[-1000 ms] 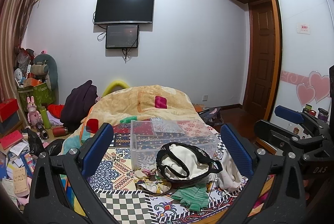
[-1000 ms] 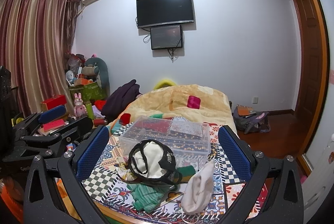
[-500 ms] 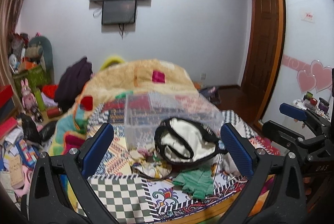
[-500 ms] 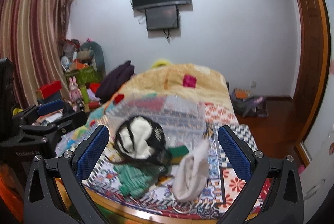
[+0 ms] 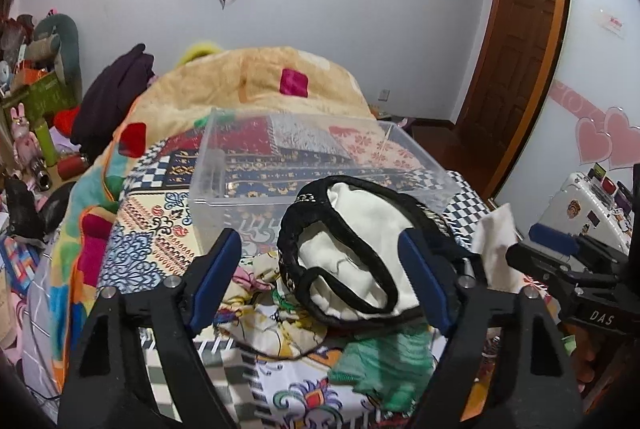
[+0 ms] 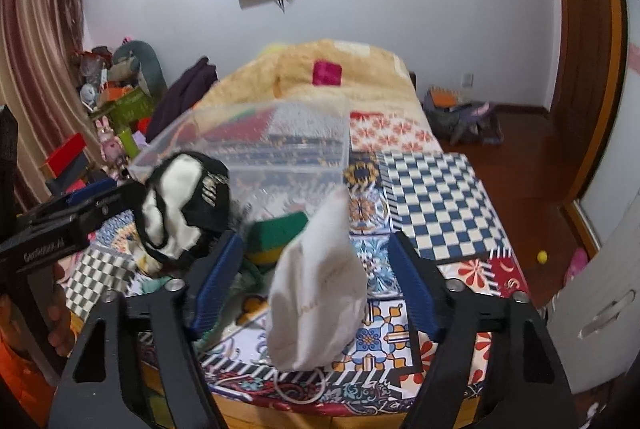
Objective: Organize soft objects
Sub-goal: 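Grasp the black-and-white bag with the left tool while the right tool grasps the white sock, then carry the bag and sock into the clear box and open both tools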
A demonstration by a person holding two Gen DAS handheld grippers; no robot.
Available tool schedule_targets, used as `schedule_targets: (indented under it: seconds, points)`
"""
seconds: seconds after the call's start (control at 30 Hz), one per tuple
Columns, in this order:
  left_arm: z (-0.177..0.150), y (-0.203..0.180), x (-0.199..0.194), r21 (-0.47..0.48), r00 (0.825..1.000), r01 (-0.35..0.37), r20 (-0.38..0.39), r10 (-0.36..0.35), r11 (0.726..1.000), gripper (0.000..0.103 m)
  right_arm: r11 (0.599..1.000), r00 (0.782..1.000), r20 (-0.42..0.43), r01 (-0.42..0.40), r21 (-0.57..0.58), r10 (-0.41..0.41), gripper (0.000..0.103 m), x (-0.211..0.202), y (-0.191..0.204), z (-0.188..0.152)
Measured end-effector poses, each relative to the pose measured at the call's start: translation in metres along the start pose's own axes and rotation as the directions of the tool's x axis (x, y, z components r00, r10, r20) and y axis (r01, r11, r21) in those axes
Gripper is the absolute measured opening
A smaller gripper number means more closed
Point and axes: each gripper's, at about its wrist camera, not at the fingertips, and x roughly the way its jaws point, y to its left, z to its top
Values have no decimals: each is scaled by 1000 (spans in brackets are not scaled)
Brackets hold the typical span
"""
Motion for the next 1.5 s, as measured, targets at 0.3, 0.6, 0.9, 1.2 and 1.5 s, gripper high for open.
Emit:
schedule_targets:
  seconds: [0.3,0.6,0.9,1.2,1.5]
  points:
    - [-6,13,30,10,998,15,-64,-15,1000,46,999,993,-113,-35,11,36,20,21,-2,-12]
    - [-1,23,14,-20,999,53,-9,-53,998,21,999,997,-54,-48,8,48,10,11,1,-3]
    - [11,16,-19,12,995,79,57,-80,997,15,999,998,41,-52,-14,53,10,-10,9,21]
    - [36,18,-39,41,991,43,125,-48,998,13,998,990,130,-54,-37,58,10,-16,19,49]
    - [67,34,-43,20,985,49,166,-52,999,13,996,978,196,-54,-68,67,10,-4,35,79]
